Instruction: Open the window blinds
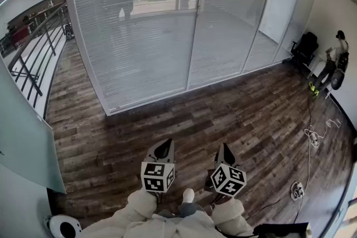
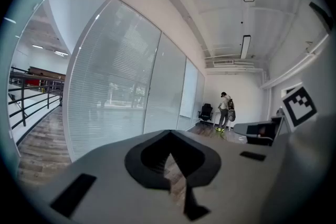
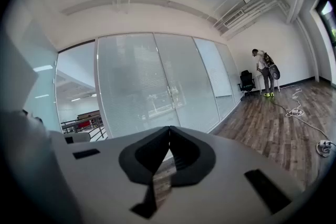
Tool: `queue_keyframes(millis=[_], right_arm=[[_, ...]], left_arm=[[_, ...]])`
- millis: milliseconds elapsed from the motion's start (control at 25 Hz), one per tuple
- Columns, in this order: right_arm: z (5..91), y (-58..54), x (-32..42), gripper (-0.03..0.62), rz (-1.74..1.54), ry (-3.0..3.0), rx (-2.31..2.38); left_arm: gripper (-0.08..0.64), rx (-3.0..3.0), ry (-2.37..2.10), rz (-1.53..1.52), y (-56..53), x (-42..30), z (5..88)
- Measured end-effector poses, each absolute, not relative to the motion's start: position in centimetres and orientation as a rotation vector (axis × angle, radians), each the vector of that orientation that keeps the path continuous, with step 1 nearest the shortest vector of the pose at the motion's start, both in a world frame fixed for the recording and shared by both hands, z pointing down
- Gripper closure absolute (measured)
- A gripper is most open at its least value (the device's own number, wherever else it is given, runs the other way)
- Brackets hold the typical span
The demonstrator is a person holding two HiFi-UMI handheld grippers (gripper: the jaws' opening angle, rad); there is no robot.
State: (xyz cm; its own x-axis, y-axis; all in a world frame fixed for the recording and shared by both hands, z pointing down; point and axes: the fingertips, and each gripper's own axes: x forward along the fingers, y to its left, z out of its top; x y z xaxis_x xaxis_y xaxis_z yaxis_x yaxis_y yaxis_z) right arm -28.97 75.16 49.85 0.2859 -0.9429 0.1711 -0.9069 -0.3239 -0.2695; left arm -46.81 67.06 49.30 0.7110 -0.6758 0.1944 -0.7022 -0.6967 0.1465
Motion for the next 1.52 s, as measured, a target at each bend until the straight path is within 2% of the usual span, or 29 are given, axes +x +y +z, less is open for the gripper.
queue_keyframes(millis=[520,1160,1520], right_arm=[[49.7,65.3,-21.1,0.578,-0.433,1.785,-2.378],[49.3,50.5,-8.5,0.578,-0.447,1.846,-2.335],[49.8,44.2,-4.1,0.578,-0.458,1.848,-2.336]], left_arm=[[0.561,2.714,-1.137,0.190,58.2,-39.0,49.6],[0.561,2.716,-1.162,0.192,44.2,-25.6,48.8],[0.561,2.686,-1.197,0.213,37.9,-22.6,49.8]])
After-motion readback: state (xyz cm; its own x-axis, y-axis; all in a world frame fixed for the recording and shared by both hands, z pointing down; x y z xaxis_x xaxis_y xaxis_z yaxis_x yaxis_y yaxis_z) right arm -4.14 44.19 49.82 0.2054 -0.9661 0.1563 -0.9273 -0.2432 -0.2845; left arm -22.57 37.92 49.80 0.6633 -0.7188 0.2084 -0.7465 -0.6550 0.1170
